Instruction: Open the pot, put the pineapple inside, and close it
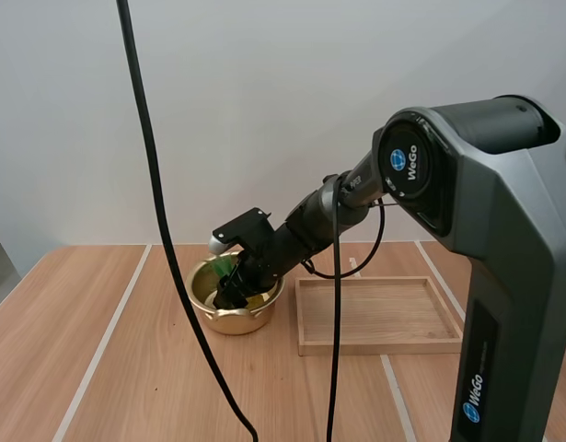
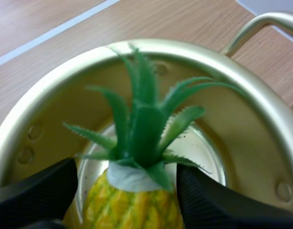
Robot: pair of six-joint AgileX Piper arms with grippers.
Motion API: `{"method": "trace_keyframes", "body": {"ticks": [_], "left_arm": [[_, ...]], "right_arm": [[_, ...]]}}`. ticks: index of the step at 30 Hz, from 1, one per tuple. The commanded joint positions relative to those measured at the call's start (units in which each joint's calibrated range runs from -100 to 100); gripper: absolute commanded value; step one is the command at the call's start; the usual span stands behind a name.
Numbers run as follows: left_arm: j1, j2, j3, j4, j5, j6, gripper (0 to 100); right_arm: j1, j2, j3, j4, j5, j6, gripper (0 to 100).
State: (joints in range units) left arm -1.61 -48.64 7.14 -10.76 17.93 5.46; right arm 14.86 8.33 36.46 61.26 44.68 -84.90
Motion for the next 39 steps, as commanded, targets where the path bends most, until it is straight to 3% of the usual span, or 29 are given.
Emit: {"method": "trace_keyframes", "body": {"ticks": [1,10,25,31,39], "left_arm": [[-0.19,-0.2,-0.4,-0.5,-1.2,-0.1,0],[-0.19,-0.2,-0.4,-0.5,-1.2,-0.1,0],[-0.19,-0.2,-0.4,-0.5,-1.2,-0.1,0],[-0.19,-0.2,-0.4,-0.5,-1.2,-0.1,0],[-0.19,-0.2,-0.4,-0.5,-1.2,-0.1,0]], "right_arm": [[-0.2,-0.3,0.6,-1.8,-4.9,-0.2,100],[-0.2,-1.2,0.6,-1.7,-4.9,-0.2,100],[-0.2,-11.5,-4.3,1.4,-6.1,-0.2,100],[-0.2,-14.7,-4.9,1.4,-11.4,-0.2,99],[-0.2,-18.6,-5.0,1.4,-21.7,-0.2,13]]}}
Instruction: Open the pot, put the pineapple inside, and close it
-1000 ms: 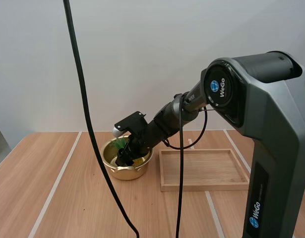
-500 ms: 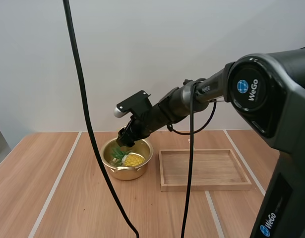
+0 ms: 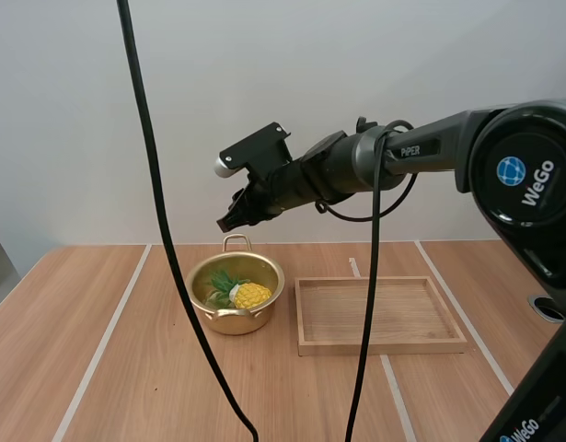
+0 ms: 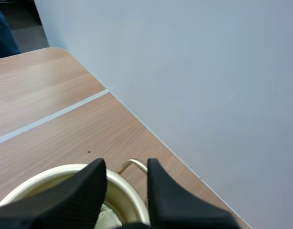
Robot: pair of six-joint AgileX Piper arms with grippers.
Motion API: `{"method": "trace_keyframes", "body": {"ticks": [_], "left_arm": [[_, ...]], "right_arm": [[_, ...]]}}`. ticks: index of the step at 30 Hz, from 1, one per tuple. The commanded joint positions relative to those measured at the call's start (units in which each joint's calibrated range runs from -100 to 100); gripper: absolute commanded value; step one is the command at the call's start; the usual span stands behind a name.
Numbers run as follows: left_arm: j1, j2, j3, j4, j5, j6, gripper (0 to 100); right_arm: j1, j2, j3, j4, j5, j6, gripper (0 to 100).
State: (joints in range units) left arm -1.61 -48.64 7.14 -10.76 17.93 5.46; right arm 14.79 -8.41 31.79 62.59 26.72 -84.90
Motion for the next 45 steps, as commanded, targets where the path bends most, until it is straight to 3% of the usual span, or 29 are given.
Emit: {"method": "trace_keyframes", "body": {"ticks": [1,11,27,36,45], "left_arm": [[-0.19,-0.2,-0.4,-0.5,-1.2,-0.1,0],[-0.19,-0.2,-0.4,-0.5,-1.2,-0.1,0],[-0.19,-0.2,-0.4,-0.5,-1.2,-0.1,0],[-0.19,-0.2,-0.4,-0.5,-1.2,-0.1,0],[-0.19,-0.2,-0.4,-0.5,-1.2,-0.1,0]], "right_arm": [[-0.1,-2.4,-0.3,0.1,-5.6,-0.2,1],[-1.4,-9.1,-0.3,3.2,-16.9,-0.1,0],[-11.9,-19.1,-0.3,8.6,-18.3,-0.1,0],[-12.6,-26.0,-0.3,8.7,-18.8,2.2,0],[-12.6,-33.8,-0.3,8.3,-29.0,2.5,0]]}}
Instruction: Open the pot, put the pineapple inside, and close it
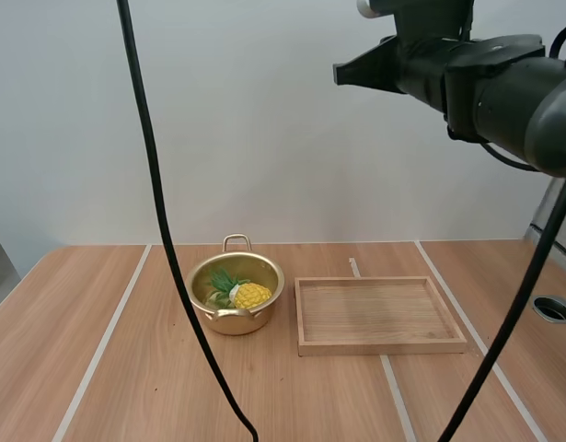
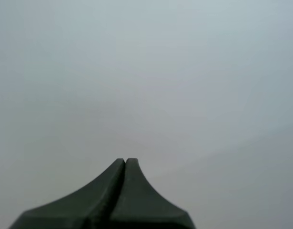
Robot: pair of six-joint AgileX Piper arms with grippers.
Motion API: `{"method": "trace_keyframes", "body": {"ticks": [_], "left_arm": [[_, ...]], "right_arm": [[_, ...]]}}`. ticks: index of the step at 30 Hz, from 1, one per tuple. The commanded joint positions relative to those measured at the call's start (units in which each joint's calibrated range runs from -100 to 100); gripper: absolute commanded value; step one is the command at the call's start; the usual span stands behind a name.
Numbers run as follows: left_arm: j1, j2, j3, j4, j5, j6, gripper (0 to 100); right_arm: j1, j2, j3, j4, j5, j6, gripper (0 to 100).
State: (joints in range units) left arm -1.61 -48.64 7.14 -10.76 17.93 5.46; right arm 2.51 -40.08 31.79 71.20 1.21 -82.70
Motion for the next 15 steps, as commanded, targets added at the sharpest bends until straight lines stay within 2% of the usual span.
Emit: {"method": "trace_keyframes", "body": {"ticks": [1,9,15], "left_arm": [[-0.19,-0.2,-0.4,-0.5,-1.2,-0.1,0],[-0.19,-0.2,-0.4,-0.5,-1.2,-0.1,0],[-0.19,-0.2,-0.4,-0.5,-1.2,-0.1,0]], "right_arm": [[-0.3,-3.1,-0.3,-0.3,-4.8,0.3,0],[-0.3,-7.0,-0.3,-0.3,-6.4,0.3,0],[-0.3,-8.4,1.2,-0.1,-13.5,0.3,0]]}}
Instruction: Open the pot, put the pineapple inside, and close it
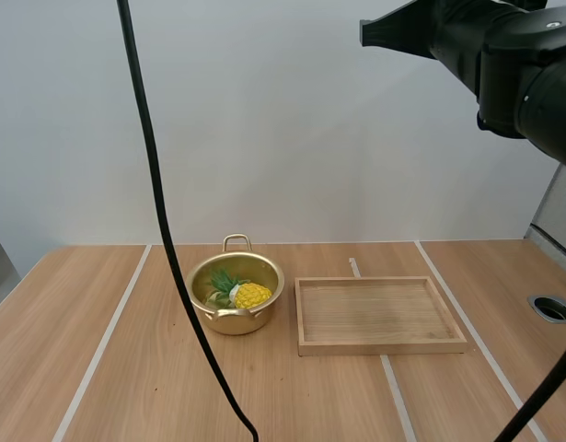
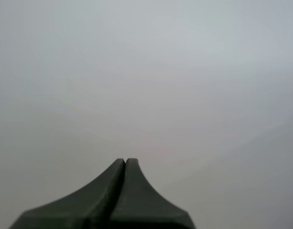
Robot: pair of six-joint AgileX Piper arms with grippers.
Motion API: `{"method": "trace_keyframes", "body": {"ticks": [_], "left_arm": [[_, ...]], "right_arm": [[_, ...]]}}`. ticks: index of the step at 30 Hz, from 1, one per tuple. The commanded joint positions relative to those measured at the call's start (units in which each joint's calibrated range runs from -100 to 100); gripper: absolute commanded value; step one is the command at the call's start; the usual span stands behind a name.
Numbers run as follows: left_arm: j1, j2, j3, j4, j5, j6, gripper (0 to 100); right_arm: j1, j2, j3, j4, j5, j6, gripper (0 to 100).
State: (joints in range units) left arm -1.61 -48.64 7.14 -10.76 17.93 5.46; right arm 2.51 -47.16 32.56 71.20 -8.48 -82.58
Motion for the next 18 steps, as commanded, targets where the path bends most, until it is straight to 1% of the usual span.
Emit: {"method": "trace_keyframes", "body": {"ticks": [1,8,12,18], "left_arm": [[-0.19,-0.2,-0.4,-0.5,-1.2,-0.1,0],[-0.19,-0.2,-0.4,-0.5,-1.2,-0.1,0],[-0.19,-0.2,-0.4,-0.5,-1.2,-0.1,0],[-0.19,-0.2,-0.4,-0.5,0.2,-0.1,0]], "right_arm": [[-0.3,-1.9,0.9,-0.1,-5.0,0.1,0],[-0.3,-4.2,5.4,0.0,-10.7,0.1,0],[-0.3,-4.3,6.5,0.0,-14.0,0.1,0],[-0.3,-4.3,6.9,0.1,-13.7,0.1,0]]}}
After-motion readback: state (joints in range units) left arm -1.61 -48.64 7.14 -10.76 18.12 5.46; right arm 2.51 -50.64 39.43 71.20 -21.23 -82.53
